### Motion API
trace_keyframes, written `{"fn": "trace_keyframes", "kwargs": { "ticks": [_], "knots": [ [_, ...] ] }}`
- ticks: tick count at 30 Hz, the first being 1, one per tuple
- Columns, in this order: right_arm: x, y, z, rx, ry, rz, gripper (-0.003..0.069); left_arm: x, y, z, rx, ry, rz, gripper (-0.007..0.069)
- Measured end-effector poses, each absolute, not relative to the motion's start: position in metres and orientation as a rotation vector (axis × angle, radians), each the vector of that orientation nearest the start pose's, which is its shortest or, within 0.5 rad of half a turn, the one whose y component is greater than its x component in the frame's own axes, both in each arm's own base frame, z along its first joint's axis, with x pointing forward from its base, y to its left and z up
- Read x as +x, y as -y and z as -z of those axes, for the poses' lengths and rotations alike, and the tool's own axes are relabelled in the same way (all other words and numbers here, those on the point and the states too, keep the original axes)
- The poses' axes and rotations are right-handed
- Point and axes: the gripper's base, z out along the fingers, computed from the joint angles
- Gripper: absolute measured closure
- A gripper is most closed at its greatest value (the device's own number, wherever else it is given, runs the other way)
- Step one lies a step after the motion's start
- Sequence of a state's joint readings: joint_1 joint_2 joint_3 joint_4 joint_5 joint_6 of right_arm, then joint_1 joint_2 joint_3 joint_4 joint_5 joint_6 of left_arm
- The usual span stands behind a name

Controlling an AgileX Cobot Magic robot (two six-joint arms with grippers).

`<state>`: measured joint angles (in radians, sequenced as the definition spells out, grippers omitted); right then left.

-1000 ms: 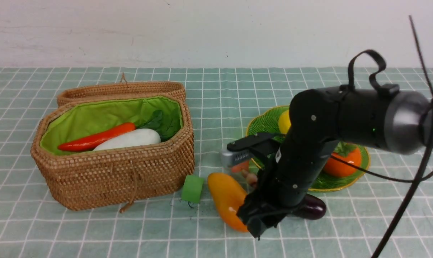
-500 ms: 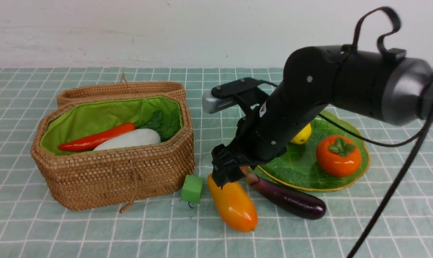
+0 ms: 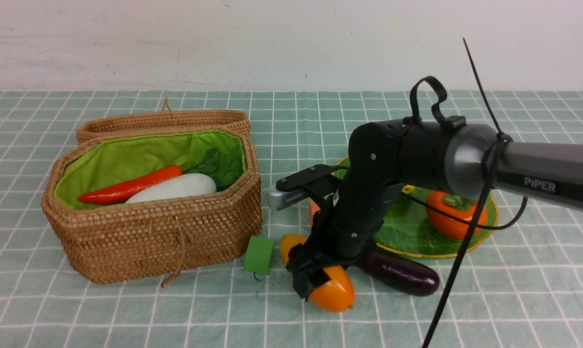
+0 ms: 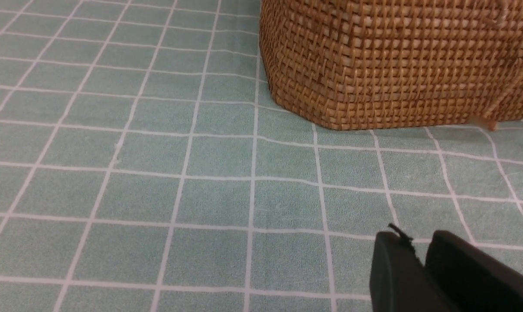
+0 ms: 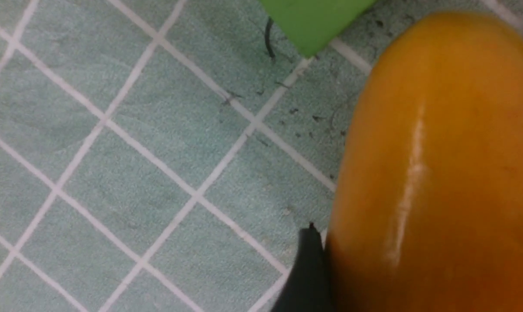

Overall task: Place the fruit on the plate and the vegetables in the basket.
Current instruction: Use the right arm to grab a mango and put it into the right plate

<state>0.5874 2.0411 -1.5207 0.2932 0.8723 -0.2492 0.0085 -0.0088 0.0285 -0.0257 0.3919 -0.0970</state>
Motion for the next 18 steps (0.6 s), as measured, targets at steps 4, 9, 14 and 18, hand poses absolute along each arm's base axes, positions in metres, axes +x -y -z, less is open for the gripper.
{"fn": "trace_keyframes", "kwargs": {
  "ticks": [4,9,14,18],
  "knots": [
    [0.337,-0.25,-0.204,-0.976,-2.706,-0.439,0.0093,0.052,0.0,-0.169,-0.116,-1.892,0.086,0.0512],
    [0.34,-0.232,-0.238,-0.905,-2.638,-0.448,0.0093,0.052,0.0,-0.169,-0.116,-1.892,0.086,0.0511],
    [0.364,-0.187,-0.253,-0.675,-2.643,-0.423,0.0093,0.052,0.0,-0.169,-0.116,-1.892,0.086,0.0503],
    [0.382,-0.148,-0.251,-0.548,-2.667,-0.334,0.0093,0.052,0.0,-0.169,-0.116,-1.892,0.086,0.0501]
  ]
}}
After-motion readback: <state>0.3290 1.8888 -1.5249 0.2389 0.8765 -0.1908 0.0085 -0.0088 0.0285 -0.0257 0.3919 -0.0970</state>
